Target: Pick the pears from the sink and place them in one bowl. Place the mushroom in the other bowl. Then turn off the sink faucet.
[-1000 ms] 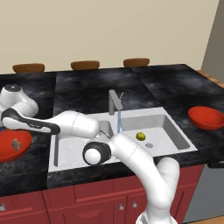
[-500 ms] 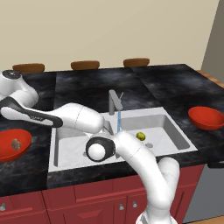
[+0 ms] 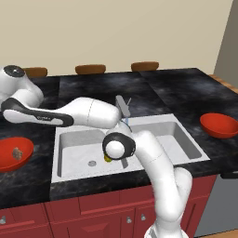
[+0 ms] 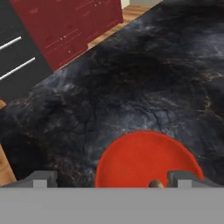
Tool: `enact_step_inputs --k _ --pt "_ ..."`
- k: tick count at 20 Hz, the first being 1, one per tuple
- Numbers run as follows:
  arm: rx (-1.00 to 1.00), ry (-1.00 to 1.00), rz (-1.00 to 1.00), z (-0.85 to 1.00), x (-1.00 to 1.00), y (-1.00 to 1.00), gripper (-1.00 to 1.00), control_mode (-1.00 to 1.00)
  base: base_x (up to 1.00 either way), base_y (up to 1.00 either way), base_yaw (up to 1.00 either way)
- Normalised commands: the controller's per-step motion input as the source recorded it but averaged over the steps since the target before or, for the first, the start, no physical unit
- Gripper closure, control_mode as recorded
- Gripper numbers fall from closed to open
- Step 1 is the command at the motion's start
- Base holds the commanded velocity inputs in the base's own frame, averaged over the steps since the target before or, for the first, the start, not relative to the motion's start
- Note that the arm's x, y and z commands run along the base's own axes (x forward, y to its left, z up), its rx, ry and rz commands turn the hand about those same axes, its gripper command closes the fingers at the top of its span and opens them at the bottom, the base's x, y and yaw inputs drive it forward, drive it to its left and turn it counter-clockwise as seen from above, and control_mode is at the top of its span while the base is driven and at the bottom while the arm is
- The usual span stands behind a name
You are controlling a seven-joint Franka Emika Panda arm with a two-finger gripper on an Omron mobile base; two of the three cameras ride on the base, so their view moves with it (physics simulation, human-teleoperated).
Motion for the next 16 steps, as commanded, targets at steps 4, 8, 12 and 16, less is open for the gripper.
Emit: enact_step_inputs --k 4,8,12,16 --pt "0.0 -0.09 0.0 0.44 -0.29 -0.23 -1.0 -1.0 0.0 0.0 0.0" --pt "0.0 -0.12 0.0 0.36 -0.23 -0.46 -1.0 -1.0 0.0 0.0 0.0" --pt "0.0 -0.13 0.0 0.21 -0.17 -0.59 -1.0 -1.0 0.0 0.0 0.0" --pt "0.0 -0.13 0.0 0.07 -0.08 -0.69 -1.0 -1.0 0.0 0.0 0.0"
